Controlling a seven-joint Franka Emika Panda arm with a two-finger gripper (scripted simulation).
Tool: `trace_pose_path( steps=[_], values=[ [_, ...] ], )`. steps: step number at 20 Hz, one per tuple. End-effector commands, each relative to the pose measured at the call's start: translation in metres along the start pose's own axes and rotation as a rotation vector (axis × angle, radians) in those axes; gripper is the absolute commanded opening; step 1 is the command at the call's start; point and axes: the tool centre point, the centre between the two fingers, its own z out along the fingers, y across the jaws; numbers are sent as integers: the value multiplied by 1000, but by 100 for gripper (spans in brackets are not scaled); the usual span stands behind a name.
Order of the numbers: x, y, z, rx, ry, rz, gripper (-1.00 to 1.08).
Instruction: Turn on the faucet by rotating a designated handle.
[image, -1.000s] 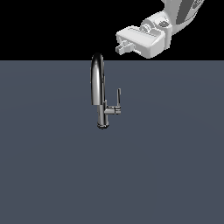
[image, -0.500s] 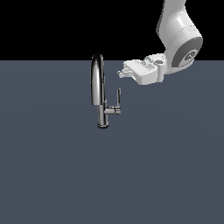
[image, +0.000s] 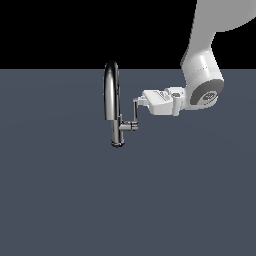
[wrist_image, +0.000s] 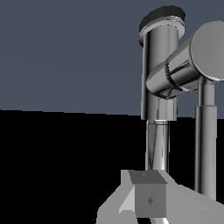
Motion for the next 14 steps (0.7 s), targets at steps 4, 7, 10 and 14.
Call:
trace_pose_path(
  steps=[4,7,10,14],
  values=[
    [13,-1,3,33,-33,32,-100],
    [14,-1,4,34,-34,33,-100],
    [14,-1,4,34,-34,33,-100],
    [13,6,4,34,-34,33,-100]
  ],
)
